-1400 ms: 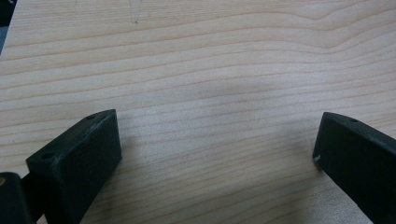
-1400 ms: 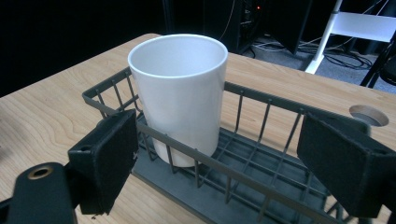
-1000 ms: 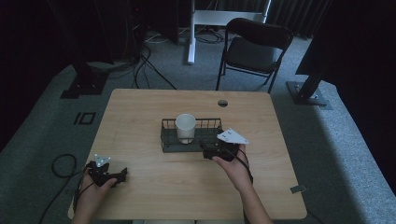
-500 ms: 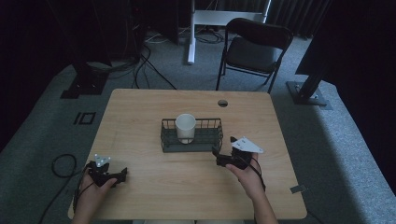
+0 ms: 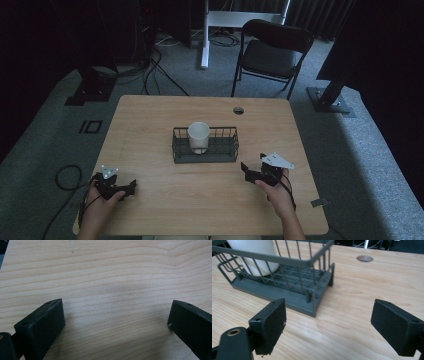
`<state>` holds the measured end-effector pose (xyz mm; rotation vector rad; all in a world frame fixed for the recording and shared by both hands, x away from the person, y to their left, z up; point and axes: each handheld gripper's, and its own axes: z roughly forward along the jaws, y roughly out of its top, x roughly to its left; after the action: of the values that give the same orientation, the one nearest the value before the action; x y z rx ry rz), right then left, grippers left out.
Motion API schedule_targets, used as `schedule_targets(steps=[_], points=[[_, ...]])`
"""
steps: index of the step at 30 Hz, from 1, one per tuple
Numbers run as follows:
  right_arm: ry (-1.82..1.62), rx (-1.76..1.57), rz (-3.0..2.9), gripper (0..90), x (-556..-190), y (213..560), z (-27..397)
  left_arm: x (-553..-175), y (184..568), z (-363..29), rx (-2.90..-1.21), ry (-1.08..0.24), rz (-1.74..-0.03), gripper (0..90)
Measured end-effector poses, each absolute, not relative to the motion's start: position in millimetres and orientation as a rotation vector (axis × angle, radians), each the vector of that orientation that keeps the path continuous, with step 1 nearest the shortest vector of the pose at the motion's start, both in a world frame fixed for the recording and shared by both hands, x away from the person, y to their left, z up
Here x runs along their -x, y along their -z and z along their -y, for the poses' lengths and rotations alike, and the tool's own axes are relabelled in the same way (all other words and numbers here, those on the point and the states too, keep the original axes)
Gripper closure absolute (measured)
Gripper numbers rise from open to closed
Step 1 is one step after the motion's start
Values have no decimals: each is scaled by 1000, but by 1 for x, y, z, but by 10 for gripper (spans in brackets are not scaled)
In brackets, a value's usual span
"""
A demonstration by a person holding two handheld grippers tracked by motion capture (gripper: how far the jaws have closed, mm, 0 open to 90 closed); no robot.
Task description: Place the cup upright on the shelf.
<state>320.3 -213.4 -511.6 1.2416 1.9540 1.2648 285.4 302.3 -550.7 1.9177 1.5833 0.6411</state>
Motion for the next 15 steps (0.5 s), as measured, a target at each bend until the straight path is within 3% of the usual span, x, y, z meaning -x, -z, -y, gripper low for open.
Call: schedule_targets(steps=[15], points=[[-1182,-1329,-1960,128,-314,532,251,-285,551,-302,-1917,-641,-1584,13]])
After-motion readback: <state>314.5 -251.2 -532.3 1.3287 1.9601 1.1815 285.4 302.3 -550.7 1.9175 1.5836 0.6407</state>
